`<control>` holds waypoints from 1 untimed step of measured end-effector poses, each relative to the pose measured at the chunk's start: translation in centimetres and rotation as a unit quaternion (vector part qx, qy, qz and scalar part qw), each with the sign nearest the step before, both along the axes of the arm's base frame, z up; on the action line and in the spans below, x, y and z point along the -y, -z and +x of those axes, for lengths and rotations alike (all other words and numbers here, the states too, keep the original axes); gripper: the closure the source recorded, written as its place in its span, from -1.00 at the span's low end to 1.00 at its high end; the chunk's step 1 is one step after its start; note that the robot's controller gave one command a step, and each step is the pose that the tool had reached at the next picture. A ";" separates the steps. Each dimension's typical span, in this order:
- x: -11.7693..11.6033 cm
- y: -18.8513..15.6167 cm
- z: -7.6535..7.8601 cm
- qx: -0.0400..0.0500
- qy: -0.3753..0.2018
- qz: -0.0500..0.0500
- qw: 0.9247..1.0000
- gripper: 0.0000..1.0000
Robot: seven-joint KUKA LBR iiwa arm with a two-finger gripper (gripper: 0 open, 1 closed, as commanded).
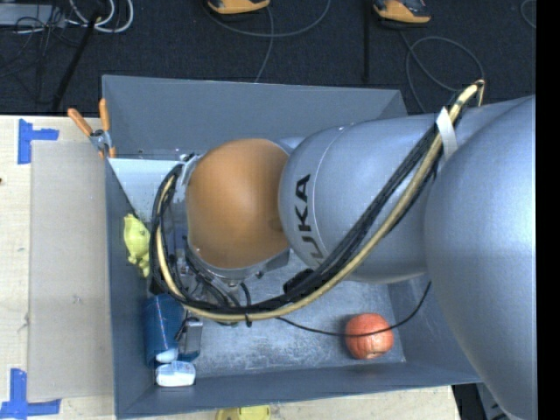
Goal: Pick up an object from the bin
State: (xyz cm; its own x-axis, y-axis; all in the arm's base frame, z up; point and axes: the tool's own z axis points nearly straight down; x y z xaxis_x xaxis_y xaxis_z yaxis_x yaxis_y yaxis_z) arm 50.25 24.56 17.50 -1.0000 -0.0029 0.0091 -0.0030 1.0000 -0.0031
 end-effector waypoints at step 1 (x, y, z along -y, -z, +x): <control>0.1 -0.4 0.2 0.004 0.002 0.001 1.000 -1.00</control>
Offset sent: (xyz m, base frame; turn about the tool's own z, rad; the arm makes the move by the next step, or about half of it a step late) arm 0.0698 -0.0043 -0.0828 -0.0083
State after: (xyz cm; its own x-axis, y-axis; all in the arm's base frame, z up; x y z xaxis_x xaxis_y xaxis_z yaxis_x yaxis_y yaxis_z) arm 50.46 24.46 17.94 -1.0000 0.0013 0.0019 0.0013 1.0000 -0.0007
